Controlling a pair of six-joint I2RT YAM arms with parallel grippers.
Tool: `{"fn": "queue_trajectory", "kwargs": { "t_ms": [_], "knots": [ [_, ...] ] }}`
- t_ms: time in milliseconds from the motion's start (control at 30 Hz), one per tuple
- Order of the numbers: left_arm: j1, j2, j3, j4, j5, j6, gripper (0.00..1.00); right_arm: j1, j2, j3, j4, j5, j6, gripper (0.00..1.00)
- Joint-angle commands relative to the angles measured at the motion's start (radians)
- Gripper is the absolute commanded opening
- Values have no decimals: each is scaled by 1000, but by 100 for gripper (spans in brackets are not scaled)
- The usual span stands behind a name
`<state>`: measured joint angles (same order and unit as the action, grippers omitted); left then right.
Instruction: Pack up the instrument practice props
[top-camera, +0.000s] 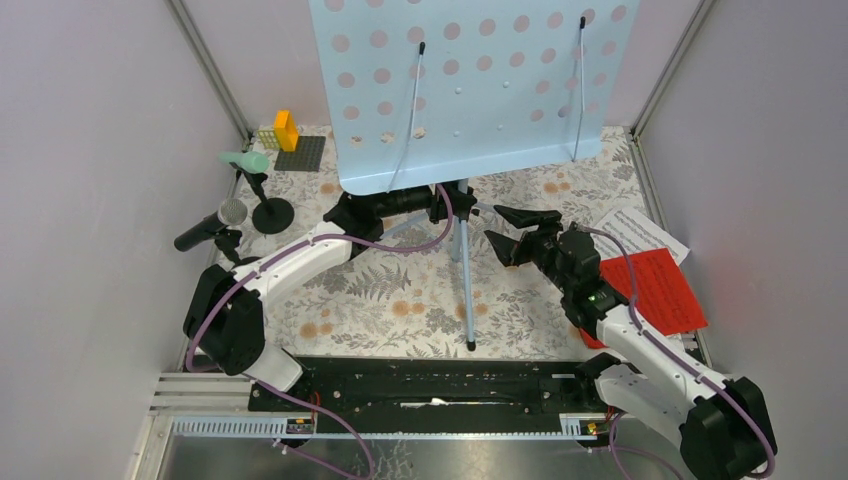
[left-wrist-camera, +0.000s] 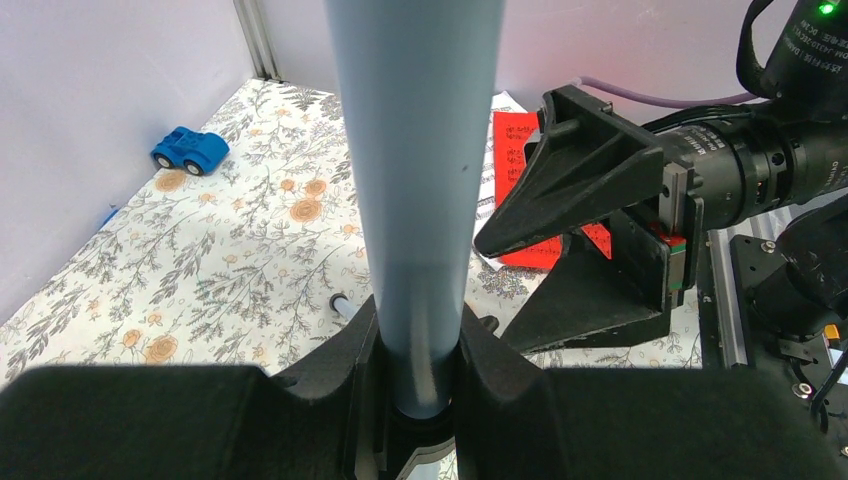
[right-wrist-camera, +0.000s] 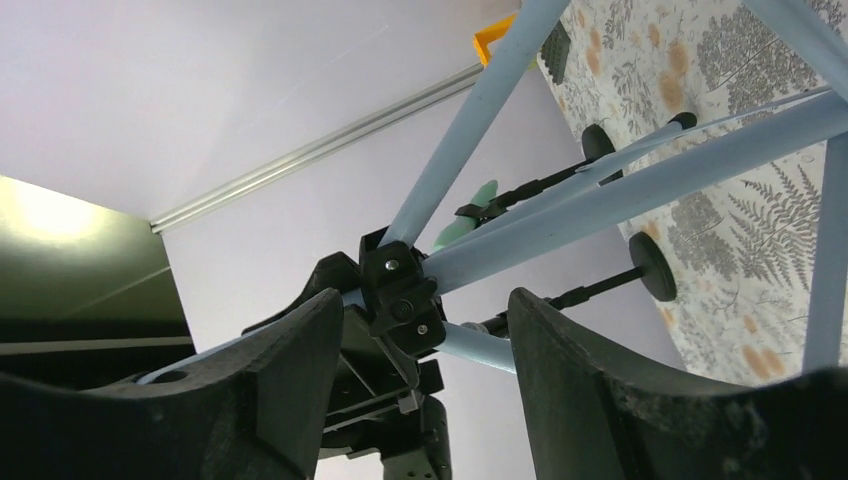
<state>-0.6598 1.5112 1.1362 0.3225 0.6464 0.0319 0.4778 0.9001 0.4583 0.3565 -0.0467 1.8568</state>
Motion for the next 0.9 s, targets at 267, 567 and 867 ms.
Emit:
{"fn": "queue_trajectory", "kwargs": {
  "t_ms": [267, 567, 867],
  "knots": [
    [-36, 40, -36, -126, 40, -17, 0, 7, 116, 94, 110, -96, 130, 61],
    [-36, 53, -28, -137, 36, -13, 0, 6, 172, 164, 146, -149, 76, 61],
    [-38, 46, -27, -134, 36, -14, 0, 6, 197, 142, 182, -163, 75, 37]
  ]
}}
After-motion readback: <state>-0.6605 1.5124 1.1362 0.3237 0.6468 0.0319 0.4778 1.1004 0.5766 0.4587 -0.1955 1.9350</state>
